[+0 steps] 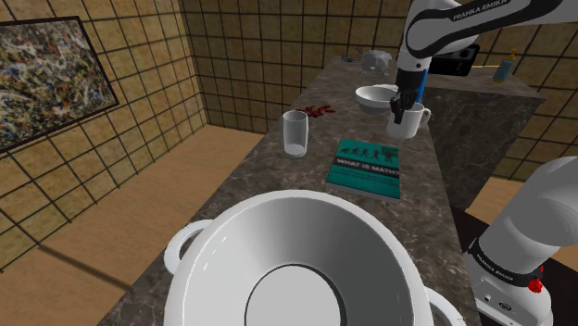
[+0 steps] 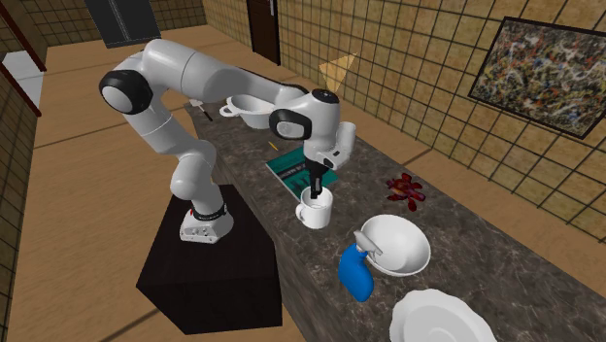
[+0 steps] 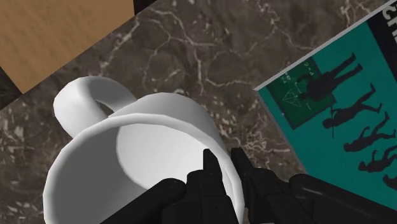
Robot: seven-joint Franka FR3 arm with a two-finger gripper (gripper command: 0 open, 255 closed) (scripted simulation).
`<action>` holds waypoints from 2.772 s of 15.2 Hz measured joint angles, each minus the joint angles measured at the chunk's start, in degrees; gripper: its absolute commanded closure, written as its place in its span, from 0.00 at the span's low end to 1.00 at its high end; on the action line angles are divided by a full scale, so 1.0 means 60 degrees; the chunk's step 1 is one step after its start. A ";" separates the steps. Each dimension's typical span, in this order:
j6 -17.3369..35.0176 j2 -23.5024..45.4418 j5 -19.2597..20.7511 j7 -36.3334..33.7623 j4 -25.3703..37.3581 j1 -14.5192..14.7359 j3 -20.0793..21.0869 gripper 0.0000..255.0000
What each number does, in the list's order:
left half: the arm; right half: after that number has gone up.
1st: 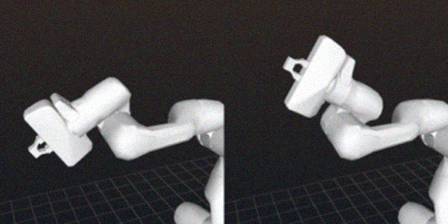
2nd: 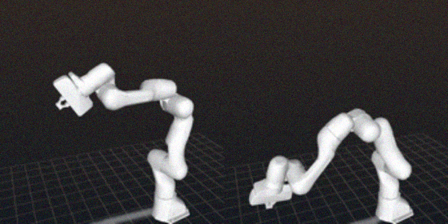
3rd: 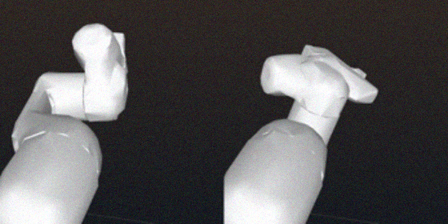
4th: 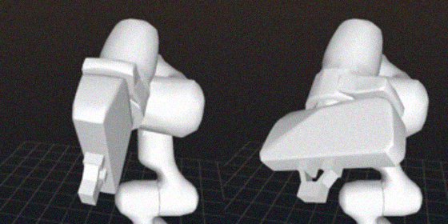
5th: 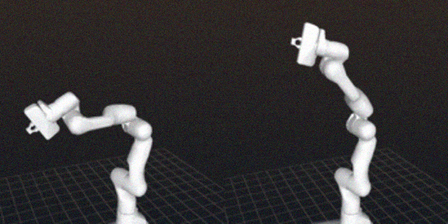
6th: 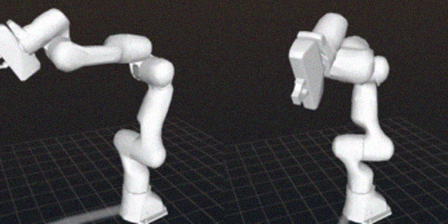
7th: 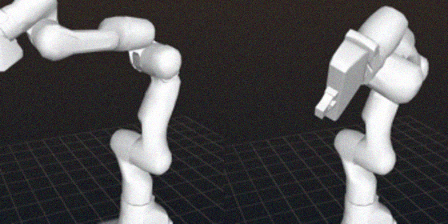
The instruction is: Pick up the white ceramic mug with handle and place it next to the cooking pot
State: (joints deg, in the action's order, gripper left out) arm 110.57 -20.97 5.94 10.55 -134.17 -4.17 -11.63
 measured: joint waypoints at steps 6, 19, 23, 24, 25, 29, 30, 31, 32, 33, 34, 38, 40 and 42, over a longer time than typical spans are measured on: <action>-0.0782 -0.0146 -0.0021 0.0013 0.0636 0.0012 0.0050 1.00; -0.2468 -0.0209 -0.0080 0.0068 0.2259 0.0046 0.0138 1.00; -0.2976 -0.0169 -0.0104 0.0079 0.2808 0.0062 0.0167 1.00; -0.3091 -0.0117 -0.0115 0.0085 0.2974 0.0068 0.0169 1.00; -0.3234 -0.0111 -0.0116 0.0098 0.3124 0.0067 0.0170 1.00; -0.3731 -0.0041 -0.0145 0.0090 0.3689 0.0090 0.0209 1.00; -0.3864 0.0015 -0.0152 0.0108 0.3878 0.0092 0.0205 1.00; -0.3997 0.0055 -0.0151 0.0140 0.4052 0.0087 0.0192 1.00; -0.4141 0.0077 -0.0156 0.0144 0.4218 0.0090 0.0197 1.00; -0.4272 0.0130 -0.0165 0.0153 0.4402 0.0094 0.0198 1.00; -0.4337 0.0172 -0.0199 0.0065 0.4501 0.0129 0.0262 1.00; -0.4419 0.0122 -0.0445 -0.0809 0.4486 0.0433 0.0871 1.00; -0.4355 0.0232 -0.0592 -0.1296 0.4514 0.0604 0.1197 1.00; -0.4359 0.0288 -0.0721 -0.1749 0.4558 0.0764 0.1504 1.00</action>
State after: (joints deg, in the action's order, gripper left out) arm 84.42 -19.25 1.62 0.06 -106.82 0.41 -2.61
